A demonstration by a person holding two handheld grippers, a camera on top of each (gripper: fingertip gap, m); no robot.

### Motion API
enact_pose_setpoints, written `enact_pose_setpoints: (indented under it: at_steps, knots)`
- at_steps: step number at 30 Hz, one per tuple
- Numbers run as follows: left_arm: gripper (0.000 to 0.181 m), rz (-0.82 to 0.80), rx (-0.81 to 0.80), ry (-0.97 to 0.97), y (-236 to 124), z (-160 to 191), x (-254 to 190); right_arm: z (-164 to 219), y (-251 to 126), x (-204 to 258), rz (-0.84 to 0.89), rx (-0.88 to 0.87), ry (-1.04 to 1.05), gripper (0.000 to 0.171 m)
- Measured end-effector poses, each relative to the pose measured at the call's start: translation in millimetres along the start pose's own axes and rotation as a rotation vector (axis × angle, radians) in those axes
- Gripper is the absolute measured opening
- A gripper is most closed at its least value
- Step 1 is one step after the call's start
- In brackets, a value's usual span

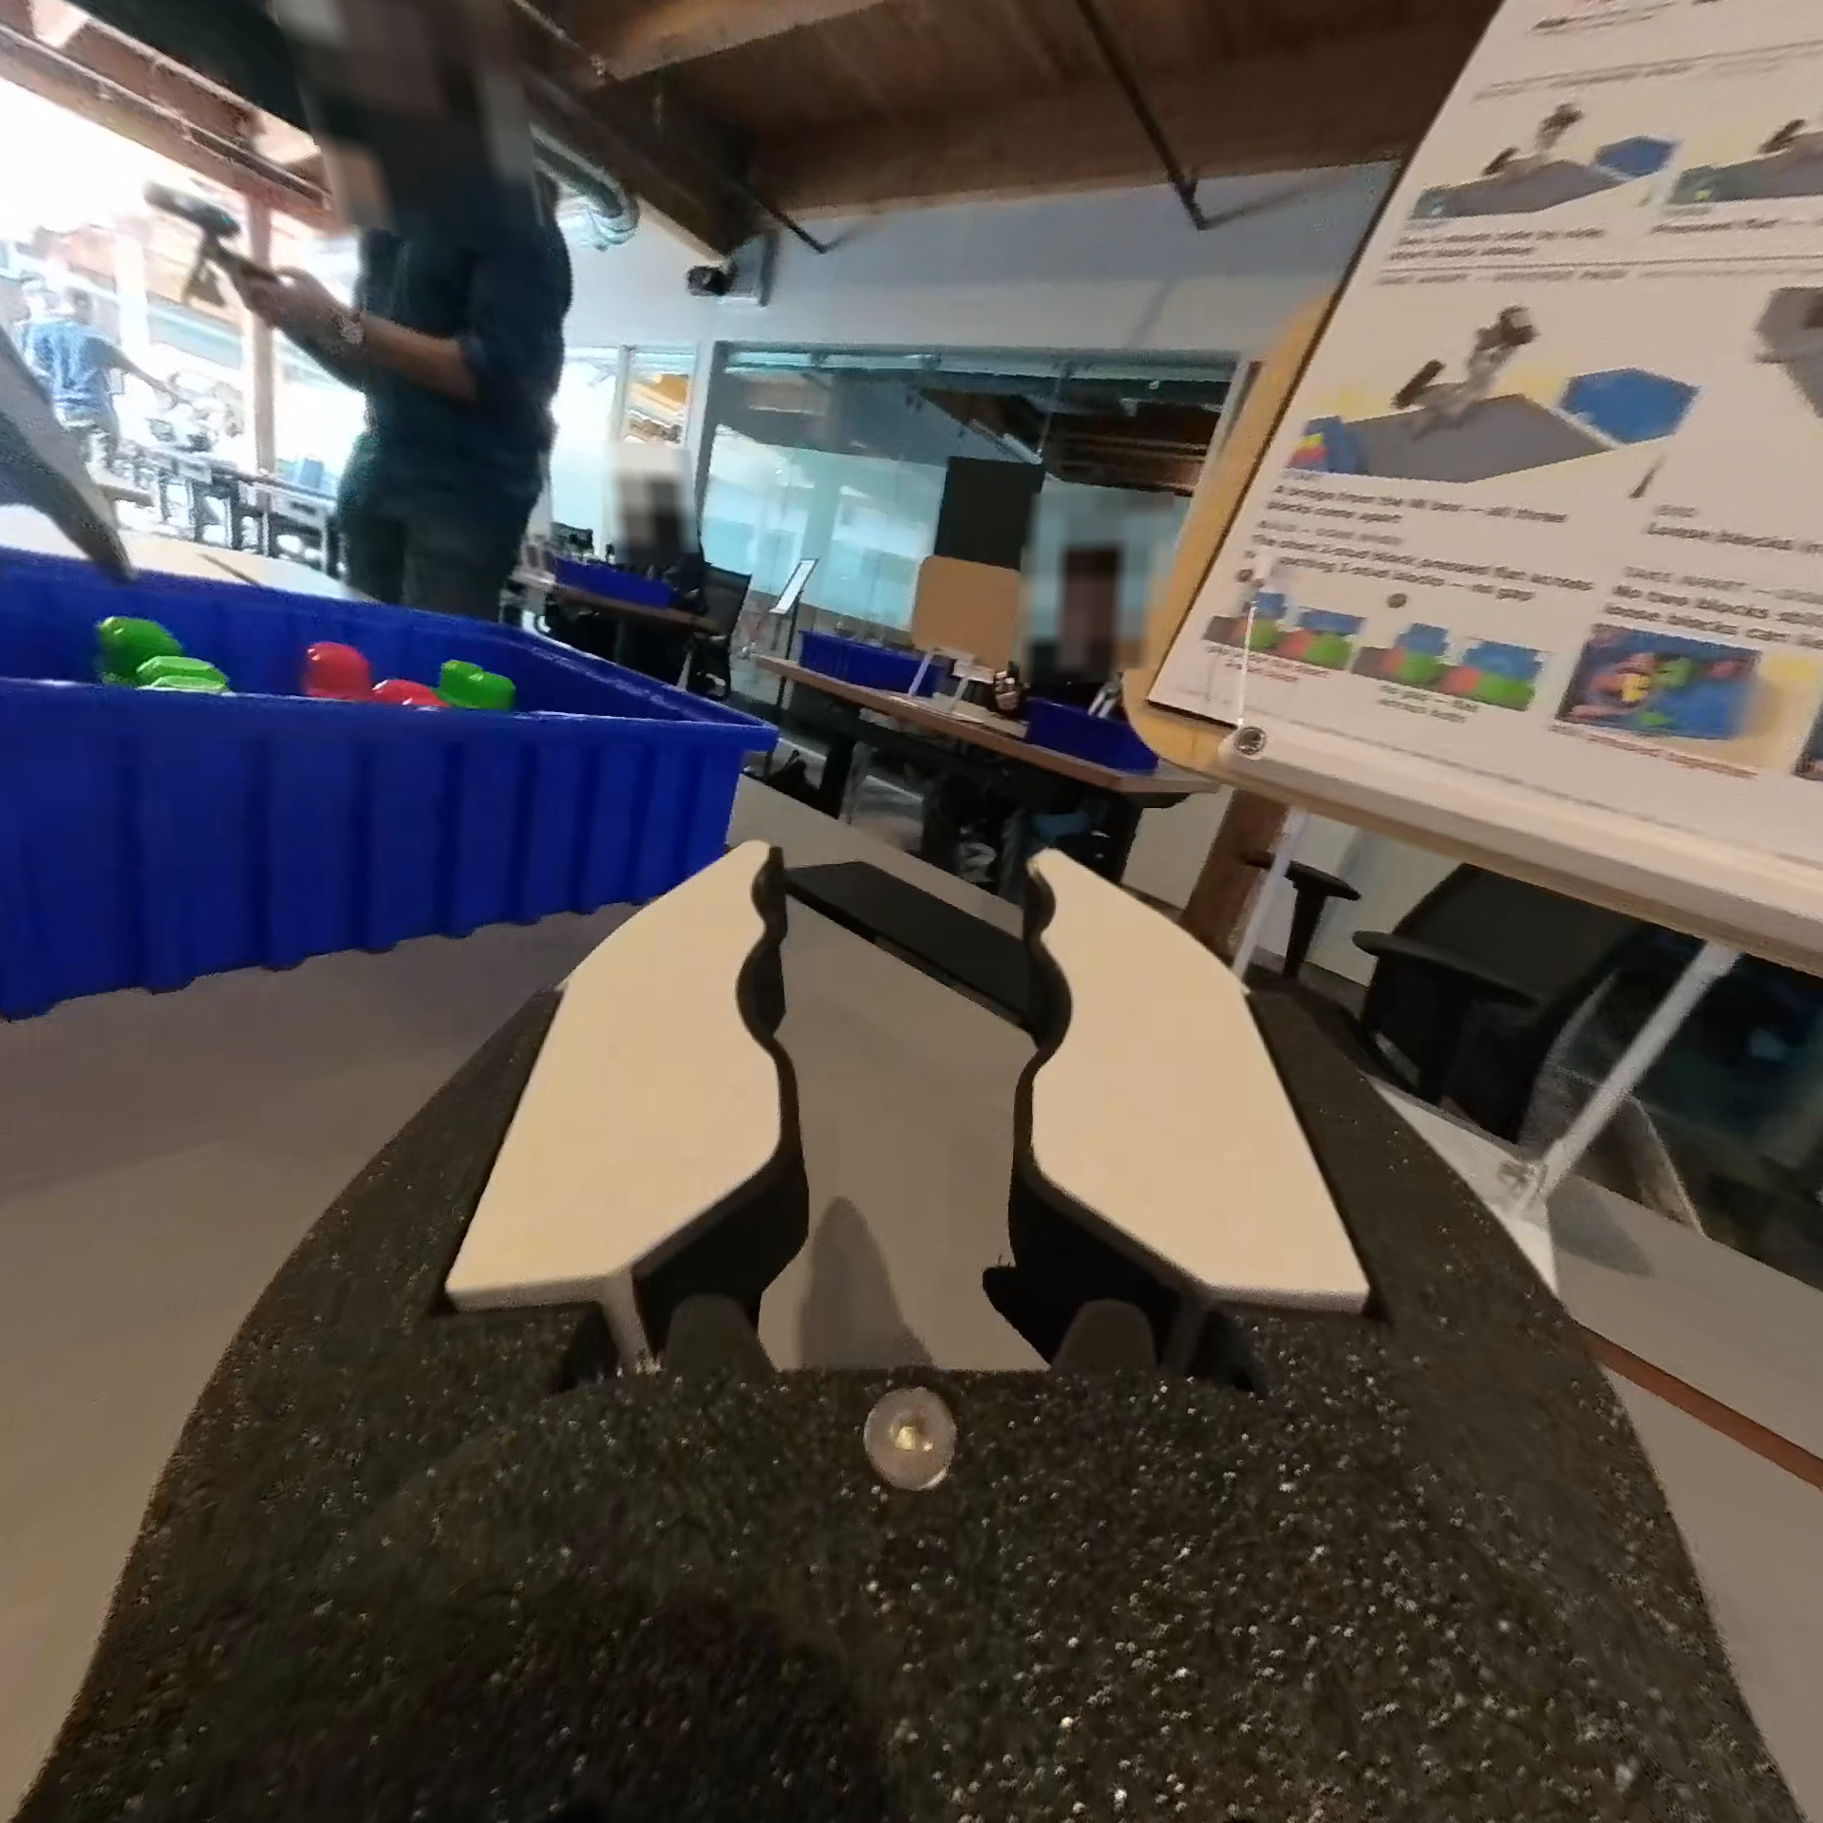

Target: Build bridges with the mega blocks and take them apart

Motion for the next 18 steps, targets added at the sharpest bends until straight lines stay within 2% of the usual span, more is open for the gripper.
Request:
enact_pose_setpoints:
  at_steps: [5, 7, 9, 12, 16, 18]
  knots:
    - [0.078, 0.060, 0.018, 0.059, 21, 0, 4, 1, 0, -3, -0.008, 0.001, 0.050, 0.046]
    - [0.088, 0.076, 0.036, 0.179, 31, -2, 4, 2, 1, -5, -0.011, 0.001, 0.072, 0.046]
    - [0.089, 0.099, 0.098, 0.305, 41, -2, 4, 2, 1, -6, -0.014, 0.005, 0.084, 0.046]
    - [0.082, 0.158, 0.189, 0.433, 56, 1, 5, 4, 2, -5, -0.022, 0.012, 0.082, 0.046]
    - [0.051, 0.201, 0.293, 0.557, 70, 9, 10, 5, 3, -3, -0.036, 0.024, 0.084, 0.046]
    - [0.047, 0.214, 0.337, 0.592, 73, 12, 10, 6, 4, -3, -0.044, 0.031, 0.090, 0.046]
Point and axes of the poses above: each gripper's, where its closed fingertips meet, y out along the fingers, z out of its underside, x = y × z across the jaws, the point moved 3 cm from there along -y, back along the fingers, and after that the axes turned 15 degrees about y, right-handed, at the moved point
